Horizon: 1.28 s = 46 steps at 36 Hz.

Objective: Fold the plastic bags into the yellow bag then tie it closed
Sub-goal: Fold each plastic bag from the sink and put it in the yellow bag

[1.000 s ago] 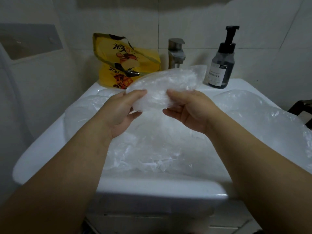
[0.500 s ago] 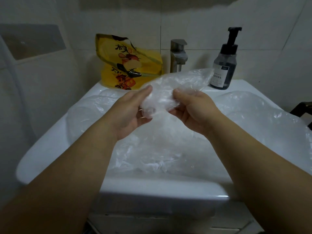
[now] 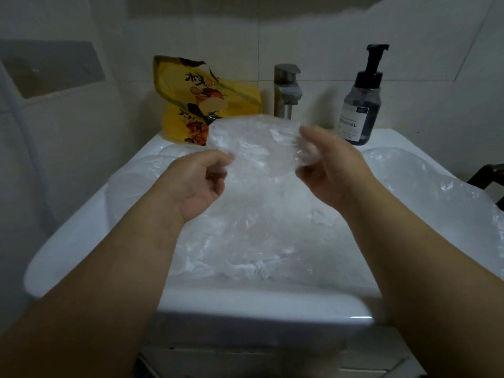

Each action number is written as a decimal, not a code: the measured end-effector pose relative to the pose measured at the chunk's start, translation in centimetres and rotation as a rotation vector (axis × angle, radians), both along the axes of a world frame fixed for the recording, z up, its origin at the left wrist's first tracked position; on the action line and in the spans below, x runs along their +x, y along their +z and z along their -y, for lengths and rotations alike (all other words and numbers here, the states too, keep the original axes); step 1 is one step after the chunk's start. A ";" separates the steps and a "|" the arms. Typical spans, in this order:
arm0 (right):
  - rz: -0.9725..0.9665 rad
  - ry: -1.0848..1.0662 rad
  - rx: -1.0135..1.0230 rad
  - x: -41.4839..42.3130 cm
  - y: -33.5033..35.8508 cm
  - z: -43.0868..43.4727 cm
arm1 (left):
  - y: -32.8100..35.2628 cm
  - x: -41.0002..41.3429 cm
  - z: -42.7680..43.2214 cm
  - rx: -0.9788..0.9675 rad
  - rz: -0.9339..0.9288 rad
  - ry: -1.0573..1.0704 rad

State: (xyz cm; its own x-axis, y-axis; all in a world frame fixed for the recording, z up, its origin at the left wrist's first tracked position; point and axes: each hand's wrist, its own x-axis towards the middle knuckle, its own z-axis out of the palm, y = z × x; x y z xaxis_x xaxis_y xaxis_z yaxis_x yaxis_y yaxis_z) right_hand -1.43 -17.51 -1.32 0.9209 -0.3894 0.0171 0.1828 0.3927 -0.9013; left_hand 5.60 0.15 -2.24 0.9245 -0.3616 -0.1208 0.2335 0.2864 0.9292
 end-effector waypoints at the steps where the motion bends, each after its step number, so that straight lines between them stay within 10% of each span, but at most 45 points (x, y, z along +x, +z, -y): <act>1: 0.003 0.004 -0.002 -0.1 0.0 -0.1 | 0.2 -0.1 -0.1 -0.075 -0.018 0.018; 20: -0.152 0.284 -0.388 -0.5 -0.7 -2.3 | 0.4 -0.2 0.5 -0.343 0.085 0.048; 28: -0.018 0.256 -0.393 -0.5 -0.8 -3.6 | -1.3 -2.0 2.1 0.212 0.314 -0.405; 46: -0.202 0.385 -0.640 -0.8 -1.1 -2.1 | 0.7 0.5 -0.1 -0.324 -0.004 0.012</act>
